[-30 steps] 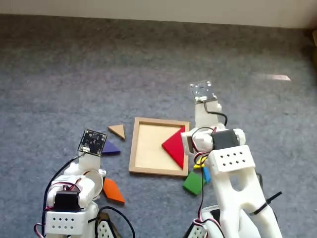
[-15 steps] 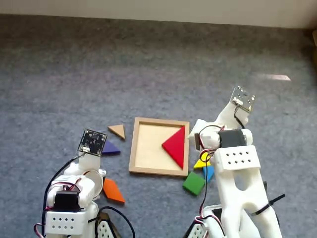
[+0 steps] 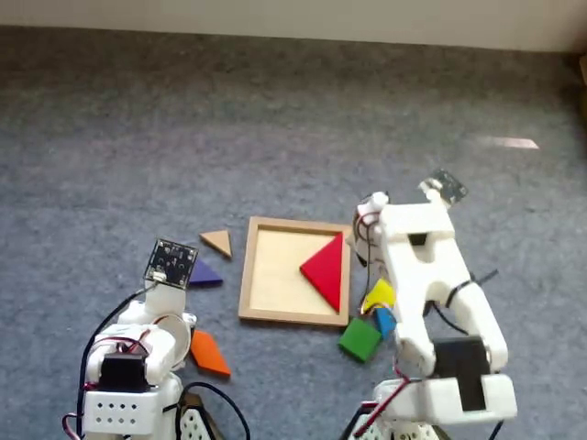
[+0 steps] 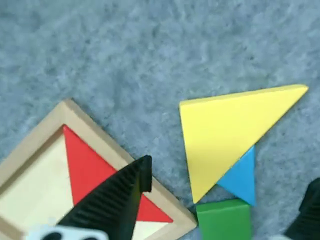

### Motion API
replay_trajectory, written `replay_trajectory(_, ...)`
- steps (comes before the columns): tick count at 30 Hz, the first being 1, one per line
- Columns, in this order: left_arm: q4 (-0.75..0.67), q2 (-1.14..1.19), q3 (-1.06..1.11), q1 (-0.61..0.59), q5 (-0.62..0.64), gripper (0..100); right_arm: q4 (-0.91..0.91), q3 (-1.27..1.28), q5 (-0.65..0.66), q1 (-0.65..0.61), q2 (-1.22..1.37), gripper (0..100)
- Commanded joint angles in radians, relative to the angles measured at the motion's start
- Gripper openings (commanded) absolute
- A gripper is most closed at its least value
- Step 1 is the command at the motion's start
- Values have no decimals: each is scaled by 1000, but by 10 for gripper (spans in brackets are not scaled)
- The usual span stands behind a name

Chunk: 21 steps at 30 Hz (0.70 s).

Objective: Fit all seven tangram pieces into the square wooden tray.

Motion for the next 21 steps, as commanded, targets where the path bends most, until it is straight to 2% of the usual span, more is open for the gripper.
replay_trajectory(1, 12, -45, 21, -12, -3, 11, -15, -107, -25, 50, 79, 440)
replay_trajectory(16, 12, -45, 21, -13, -3, 11, -24, -272, -26, 128, 317, 433)
replay_trajectory(21, 12, -45, 21, -13, -3, 11, -24, -272, -18, 137, 323, 303)
